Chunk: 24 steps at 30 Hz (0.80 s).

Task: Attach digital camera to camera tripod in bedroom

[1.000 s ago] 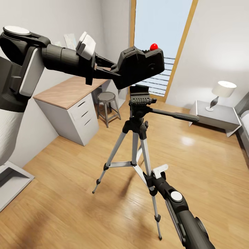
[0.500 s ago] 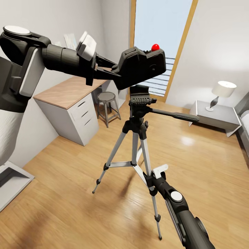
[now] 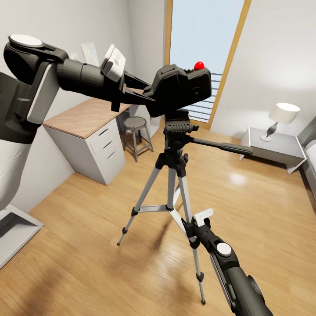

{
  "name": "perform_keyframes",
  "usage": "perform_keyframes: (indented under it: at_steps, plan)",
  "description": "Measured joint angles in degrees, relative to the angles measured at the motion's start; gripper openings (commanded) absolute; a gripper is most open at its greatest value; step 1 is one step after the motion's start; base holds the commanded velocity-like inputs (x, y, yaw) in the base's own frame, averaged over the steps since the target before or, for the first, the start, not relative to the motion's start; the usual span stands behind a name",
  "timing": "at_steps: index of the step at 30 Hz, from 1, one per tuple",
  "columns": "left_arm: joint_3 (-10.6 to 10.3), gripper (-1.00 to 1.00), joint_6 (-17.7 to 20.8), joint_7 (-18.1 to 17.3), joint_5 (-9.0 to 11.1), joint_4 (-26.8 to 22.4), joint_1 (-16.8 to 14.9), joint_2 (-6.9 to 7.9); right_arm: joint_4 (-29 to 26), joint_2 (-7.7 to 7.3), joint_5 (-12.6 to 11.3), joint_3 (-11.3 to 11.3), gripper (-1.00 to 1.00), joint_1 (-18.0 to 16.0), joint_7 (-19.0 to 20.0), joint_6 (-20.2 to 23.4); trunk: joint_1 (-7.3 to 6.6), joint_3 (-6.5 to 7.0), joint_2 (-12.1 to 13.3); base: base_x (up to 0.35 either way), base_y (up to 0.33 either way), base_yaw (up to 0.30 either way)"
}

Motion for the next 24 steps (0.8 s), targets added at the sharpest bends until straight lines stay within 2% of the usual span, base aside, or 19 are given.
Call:
perform_keyframes:
  at_steps: [9,10,24]
  plan:
    - [-0.1,-1.00,0.0,0.0,0.0,0.0,0.0,0.00,0.0,0.00,0.0,0.0,-1.00,0.0,0.0,0.0,0.00,0.00,0.0,0.000,0.000,0.000]
    - [-0.1,1.00,0.0,0.0,0.0,0.0,0.0,0.00,0.0,0.00,0.0,0.0,-1.00,0.0,0.0,0.0,0.00,0.00,0.0,0.000,0.000,0.000]
    - [0.0,1.00,-0.2,0.1,0.0,0.0,0.0,0.17,0.0,0.00,0.0,0.0,-1.00,0.0,0.0,0.0,0.00,0.00,0.0,0.000,0.000,0.000]
